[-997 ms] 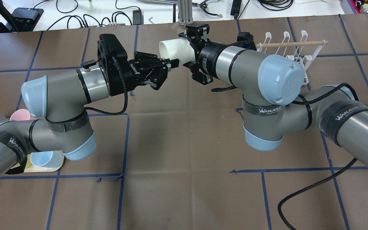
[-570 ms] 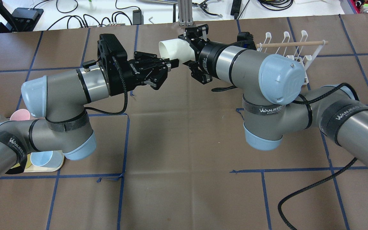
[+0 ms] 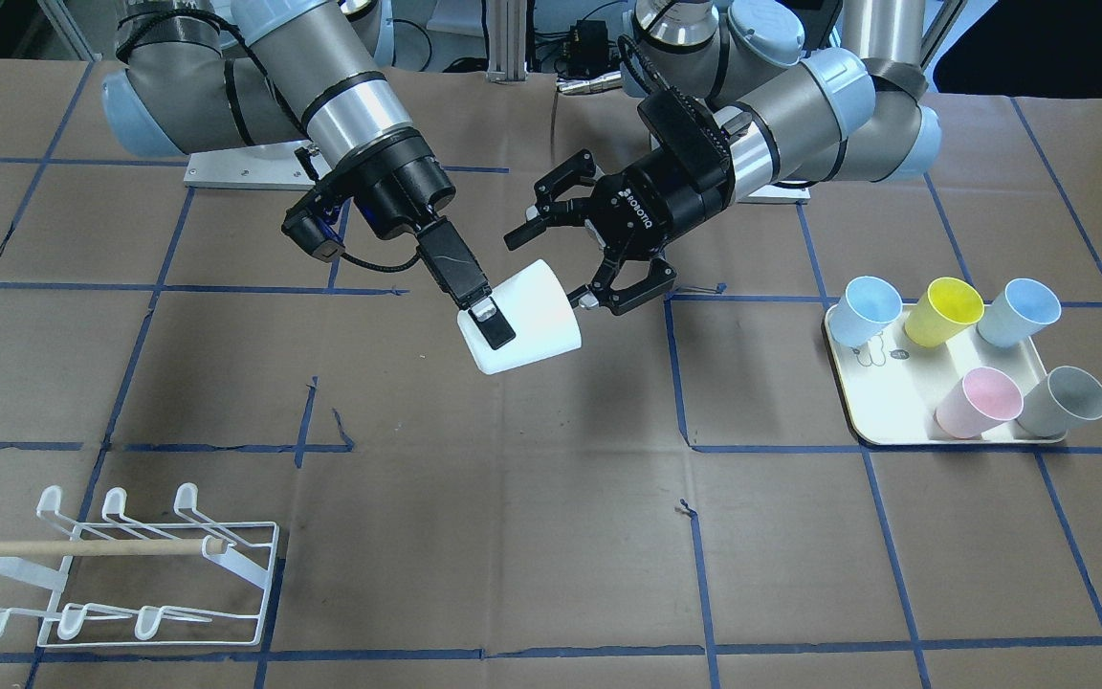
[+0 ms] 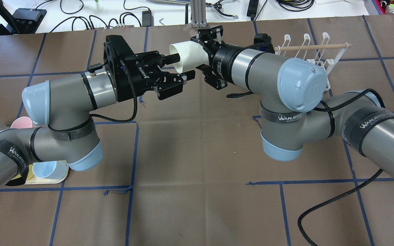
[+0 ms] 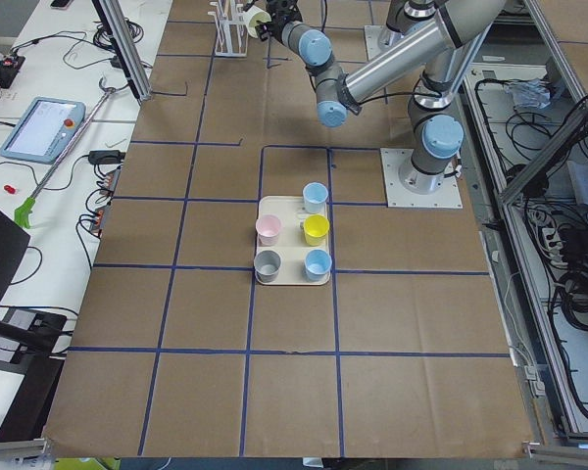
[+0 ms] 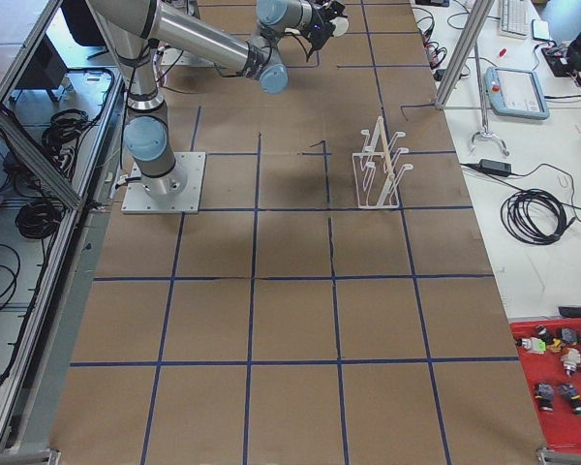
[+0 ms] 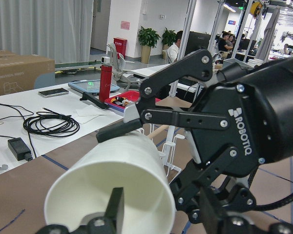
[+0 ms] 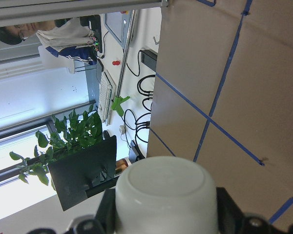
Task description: Transfer IKEA cup to right arm and place on rack
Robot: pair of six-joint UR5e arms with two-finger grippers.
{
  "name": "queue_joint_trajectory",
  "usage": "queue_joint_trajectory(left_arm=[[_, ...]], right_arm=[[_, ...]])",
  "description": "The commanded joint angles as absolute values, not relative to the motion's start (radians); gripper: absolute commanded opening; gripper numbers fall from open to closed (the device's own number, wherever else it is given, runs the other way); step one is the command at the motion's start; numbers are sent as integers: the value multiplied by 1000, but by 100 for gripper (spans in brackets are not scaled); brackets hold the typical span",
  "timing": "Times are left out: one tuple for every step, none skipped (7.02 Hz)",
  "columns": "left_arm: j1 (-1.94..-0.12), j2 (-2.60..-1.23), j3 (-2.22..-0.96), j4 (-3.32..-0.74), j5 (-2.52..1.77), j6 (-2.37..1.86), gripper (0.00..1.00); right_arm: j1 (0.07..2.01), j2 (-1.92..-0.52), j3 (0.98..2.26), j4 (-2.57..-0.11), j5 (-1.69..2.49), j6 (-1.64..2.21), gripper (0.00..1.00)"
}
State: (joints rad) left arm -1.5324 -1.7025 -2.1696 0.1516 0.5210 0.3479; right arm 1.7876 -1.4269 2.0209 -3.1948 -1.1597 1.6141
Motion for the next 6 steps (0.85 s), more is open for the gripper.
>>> queue_joint_trajectory(left_arm=[[-1531,-1694,-2168,152,523,347,99],[-1510,-1687,-2171,152,523,347,99],[-1459,-1674,-2174,150,523,347,99],[-1371,-1671,-2174,149,511,345,99],[-1309,-1672,-2171,144,509,344,99],[-1304,-1680,-2163,134,543,338,99]], right_arm=[[1776,-1422,2000,-3201,-1160,1605,38],[1763,-1405,1974,-3198,-1161,1589,35],[1709,-1381,1956,-3201,-1166,1548,35],[1637,-1373,1941,-3203,-1161,1475,33],[1590,-1373,1910,-3201,-1166,1378,32],[1554,-1368,1881,-3200,-1167,1261,27]])
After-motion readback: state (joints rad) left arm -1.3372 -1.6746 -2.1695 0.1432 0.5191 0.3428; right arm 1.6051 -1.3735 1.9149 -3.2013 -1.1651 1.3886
